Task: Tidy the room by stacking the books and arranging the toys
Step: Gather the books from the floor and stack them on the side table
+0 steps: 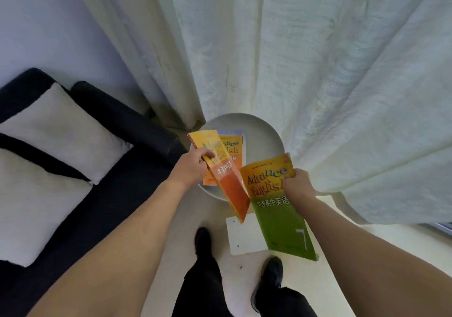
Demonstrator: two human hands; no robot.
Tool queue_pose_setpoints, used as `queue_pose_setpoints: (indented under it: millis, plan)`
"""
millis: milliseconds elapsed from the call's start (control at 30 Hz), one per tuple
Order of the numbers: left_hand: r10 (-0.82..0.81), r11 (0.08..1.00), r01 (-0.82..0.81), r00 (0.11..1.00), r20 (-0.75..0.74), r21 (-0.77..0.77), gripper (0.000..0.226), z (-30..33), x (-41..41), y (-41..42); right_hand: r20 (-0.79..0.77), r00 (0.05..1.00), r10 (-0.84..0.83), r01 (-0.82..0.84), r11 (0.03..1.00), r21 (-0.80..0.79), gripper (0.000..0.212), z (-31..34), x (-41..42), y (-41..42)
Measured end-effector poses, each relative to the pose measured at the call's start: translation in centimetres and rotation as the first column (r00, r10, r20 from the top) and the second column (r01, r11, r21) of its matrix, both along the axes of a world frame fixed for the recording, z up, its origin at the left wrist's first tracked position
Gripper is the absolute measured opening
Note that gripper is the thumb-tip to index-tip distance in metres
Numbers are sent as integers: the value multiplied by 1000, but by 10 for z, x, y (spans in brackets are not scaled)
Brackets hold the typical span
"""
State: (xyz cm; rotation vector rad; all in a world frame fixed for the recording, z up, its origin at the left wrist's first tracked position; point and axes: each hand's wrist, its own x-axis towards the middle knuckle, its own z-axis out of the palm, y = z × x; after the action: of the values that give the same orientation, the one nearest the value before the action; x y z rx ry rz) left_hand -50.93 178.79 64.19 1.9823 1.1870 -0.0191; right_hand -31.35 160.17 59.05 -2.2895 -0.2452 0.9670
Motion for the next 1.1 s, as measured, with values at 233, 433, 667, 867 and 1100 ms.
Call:
queue_pose_setpoints:
  millis: [233, 433, 667, 867, 1100]
  plan:
    - [17, 990, -15, 1000, 8, -138, 30, -99, 26, 84, 23, 997, -67, 68, 997, -40, 17, -43, 11, 81]
    - [156, 913, -132, 987, 32, -387, 30, -160, 56, 168, -41, 984, -173, 172, 985, -31, 15, -77, 29, 127]
    - [165, 858, -172, 985, -57, -484, 28, -303, 93, 225, -316, 881, -353, 382, 924, 31, 16, -175, 58, 172]
    - [-50, 925, 14, 995, -84, -381, 38, -396, 104, 248, -502, 803, -320, 382, 924, 21, 13, -251, 53, 209]
    - [215, 891, -259, 964, -156, -373, 54, -370, 65, 232, -482, 846, -227, 299, 951, 75, 15, -282, 42, 265]
